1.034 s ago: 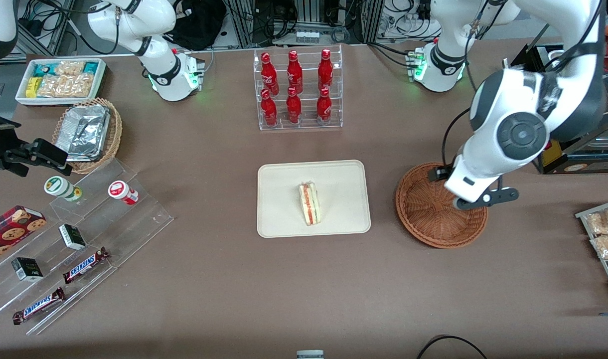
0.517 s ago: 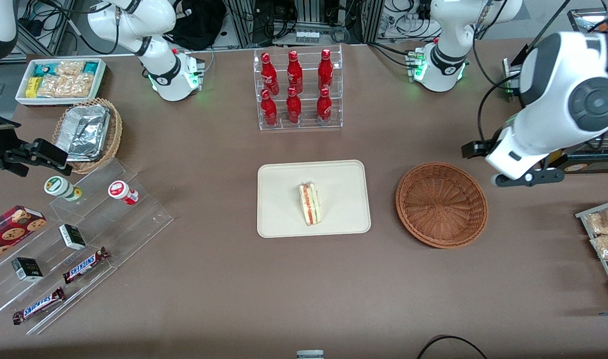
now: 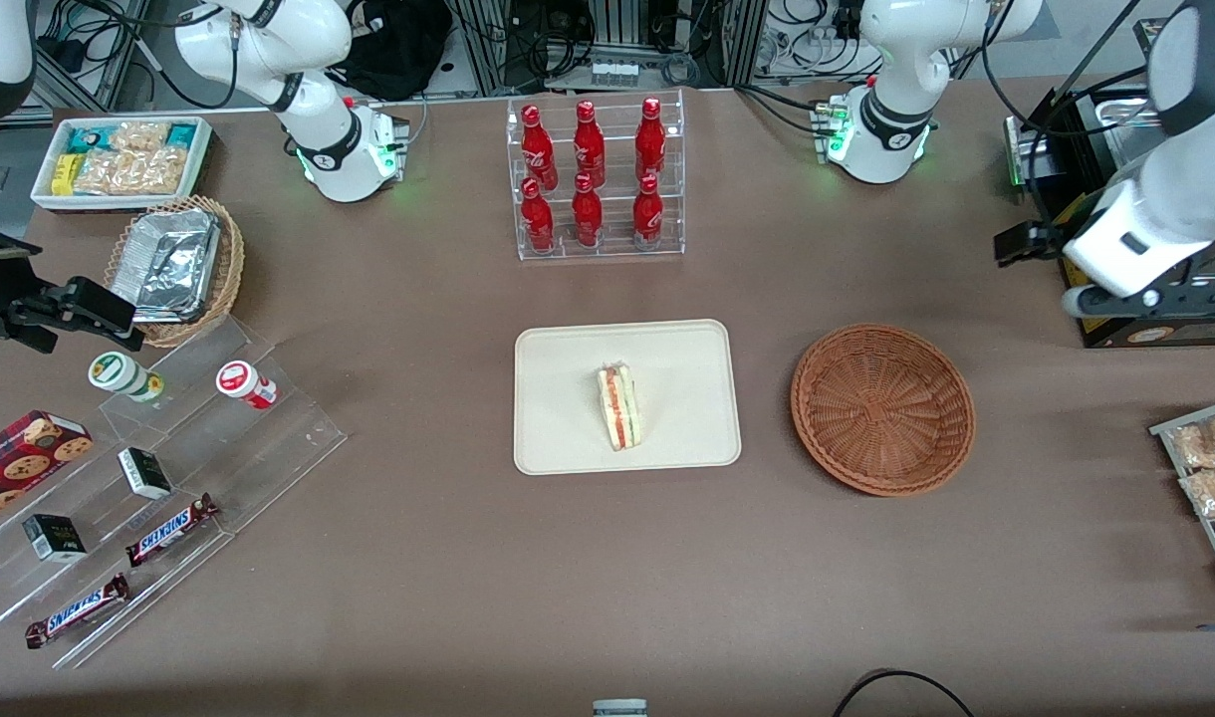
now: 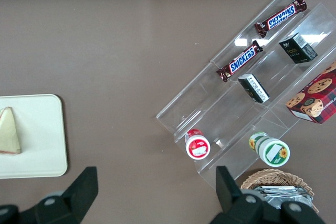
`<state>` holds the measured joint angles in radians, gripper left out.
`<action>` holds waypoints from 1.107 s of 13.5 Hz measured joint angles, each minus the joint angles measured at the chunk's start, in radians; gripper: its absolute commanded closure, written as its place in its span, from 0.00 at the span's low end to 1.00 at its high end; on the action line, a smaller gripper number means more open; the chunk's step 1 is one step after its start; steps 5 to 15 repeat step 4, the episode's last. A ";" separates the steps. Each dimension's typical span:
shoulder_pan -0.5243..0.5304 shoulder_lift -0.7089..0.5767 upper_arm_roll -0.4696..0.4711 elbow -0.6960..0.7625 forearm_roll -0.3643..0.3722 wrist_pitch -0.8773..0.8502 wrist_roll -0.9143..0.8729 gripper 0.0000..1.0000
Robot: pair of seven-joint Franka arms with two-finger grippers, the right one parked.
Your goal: Place sandwich from basket to tray
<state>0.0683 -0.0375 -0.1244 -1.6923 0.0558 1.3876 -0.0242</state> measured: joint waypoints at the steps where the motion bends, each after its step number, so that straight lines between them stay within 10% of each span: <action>1: 0.015 -0.008 0.000 0.008 -0.002 -0.012 0.012 0.00; 15: 0.031 -0.018 0.001 0.053 -0.012 -0.033 0.023 0.00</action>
